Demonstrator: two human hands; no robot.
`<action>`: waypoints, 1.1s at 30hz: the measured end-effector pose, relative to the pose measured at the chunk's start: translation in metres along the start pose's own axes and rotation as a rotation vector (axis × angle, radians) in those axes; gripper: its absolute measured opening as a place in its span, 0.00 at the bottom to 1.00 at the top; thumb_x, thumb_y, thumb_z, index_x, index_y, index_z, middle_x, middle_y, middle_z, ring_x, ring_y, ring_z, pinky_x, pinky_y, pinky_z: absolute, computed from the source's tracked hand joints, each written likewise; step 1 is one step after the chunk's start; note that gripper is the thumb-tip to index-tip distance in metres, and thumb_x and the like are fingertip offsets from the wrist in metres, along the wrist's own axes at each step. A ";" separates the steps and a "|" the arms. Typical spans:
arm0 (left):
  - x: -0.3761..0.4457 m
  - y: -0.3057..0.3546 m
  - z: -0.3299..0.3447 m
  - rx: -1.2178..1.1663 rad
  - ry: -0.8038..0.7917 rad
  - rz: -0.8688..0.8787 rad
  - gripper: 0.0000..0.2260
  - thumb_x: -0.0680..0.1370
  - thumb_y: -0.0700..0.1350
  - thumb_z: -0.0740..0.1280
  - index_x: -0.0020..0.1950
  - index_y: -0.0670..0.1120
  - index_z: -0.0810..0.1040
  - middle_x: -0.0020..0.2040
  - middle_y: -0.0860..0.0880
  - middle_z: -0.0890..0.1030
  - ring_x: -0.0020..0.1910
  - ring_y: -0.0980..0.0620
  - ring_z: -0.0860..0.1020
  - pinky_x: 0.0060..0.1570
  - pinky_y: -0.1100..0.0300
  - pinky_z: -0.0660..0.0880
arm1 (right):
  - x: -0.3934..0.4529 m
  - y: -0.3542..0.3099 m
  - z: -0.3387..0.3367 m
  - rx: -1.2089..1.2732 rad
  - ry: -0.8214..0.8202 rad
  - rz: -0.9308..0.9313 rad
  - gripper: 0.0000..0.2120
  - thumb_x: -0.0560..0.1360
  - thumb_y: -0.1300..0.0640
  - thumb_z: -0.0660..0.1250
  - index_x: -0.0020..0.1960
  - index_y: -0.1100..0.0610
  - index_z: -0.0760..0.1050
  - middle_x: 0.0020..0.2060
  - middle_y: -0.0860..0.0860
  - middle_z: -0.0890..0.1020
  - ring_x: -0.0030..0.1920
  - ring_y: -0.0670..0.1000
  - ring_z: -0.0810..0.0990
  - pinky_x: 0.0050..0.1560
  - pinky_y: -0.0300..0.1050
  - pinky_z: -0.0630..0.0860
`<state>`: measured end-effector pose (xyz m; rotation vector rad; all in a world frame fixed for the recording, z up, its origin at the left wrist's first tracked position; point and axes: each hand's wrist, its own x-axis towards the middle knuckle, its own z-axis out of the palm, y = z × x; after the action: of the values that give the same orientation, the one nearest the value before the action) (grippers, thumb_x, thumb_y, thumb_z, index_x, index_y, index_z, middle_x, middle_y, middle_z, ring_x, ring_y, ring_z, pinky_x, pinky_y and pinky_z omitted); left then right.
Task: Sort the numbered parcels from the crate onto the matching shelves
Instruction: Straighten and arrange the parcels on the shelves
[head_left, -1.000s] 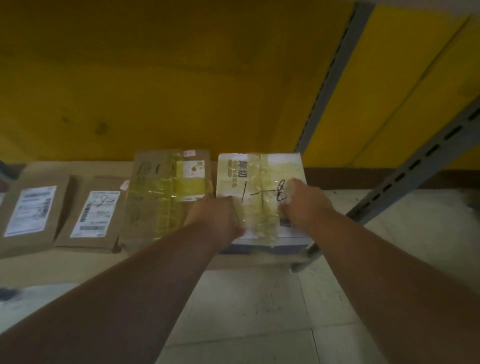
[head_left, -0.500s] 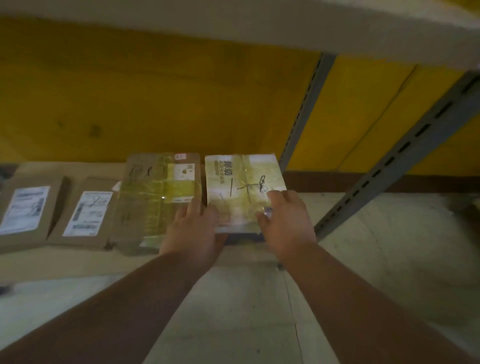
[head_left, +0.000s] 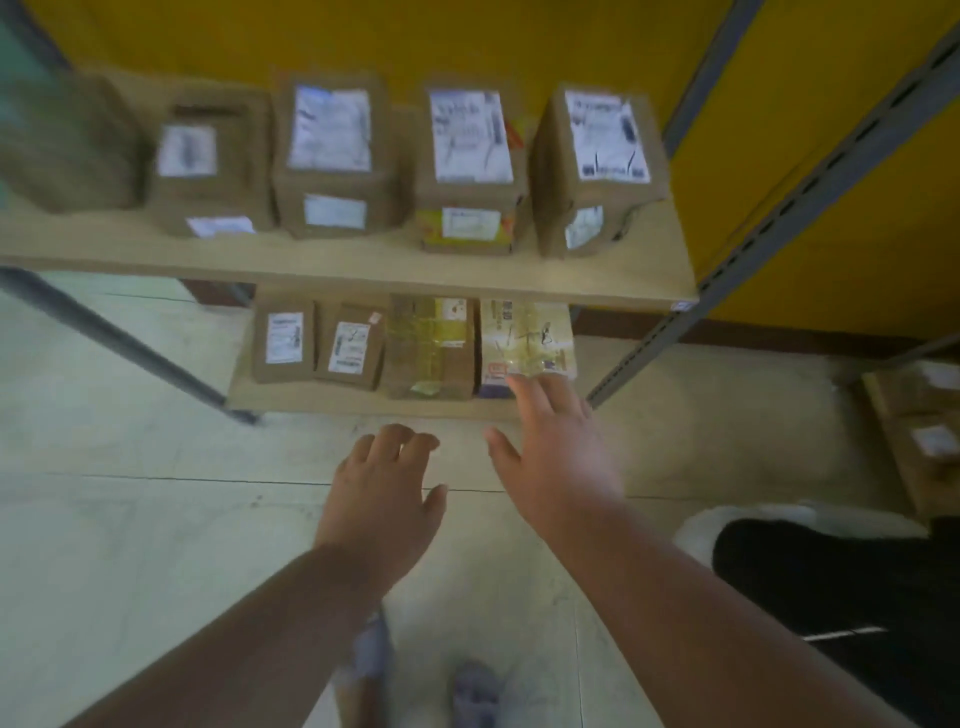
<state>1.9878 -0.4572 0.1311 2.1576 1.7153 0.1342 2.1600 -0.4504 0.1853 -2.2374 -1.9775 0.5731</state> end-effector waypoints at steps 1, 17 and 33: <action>-0.014 0.003 -0.020 0.005 0.015 -0.009 0.21 0.74 0.54 0.69 0.67 0.51 0.74 0.64 0.49 0.75 0.62 0.45 0.74 0.59 0.49 0.74 | -0.013 -0.012 -0.019 0.008 0.011 -0.023 0.28 0.80 0.43 0.61 0.77 0.48 0.57 0.74 0.50 0.64 0.72 0.55 0.66 0.68 0.52 0.71; -0.129 0.018 -0.371 -0.023 0.558 -0.051 0.18 0.77 0.58 0.65 0.64 0.56 0.71 0.61 0.53 0.73 0.61 0.49 0.72 0.59 0.53 0.71 | -0.128 -0.229 -0.324 0.059 0.489 -0.543 0.31 0.79 0.41 0.63 0.79 0.46 0.56 0.72 0.48 0.66 0.73 0.50 0.64 0.71 0.45 0.64; -0.038 -0.130 -0.577 -0.008 0.737 0.051 0.19 0.79 0.57 0.65 0.68 0.55 0.71 0.66 0.54 0.73 0.64 0.52 0.72 0.61 0.54 0.71 | 0.009 -0.454 -0.403 0.063 0.584 -0.617 0.25 0.77 0.43 0.68 0.72 0.46 0.66 0.64 0.50 0.73 0.63 0.52 0.73 0.57 0.46 0.69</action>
<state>1.6825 -0.3349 0.6244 2.3014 1.9943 1.0582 1.8738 -0.3048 0.7011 -1.3923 -2.0917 -0.0841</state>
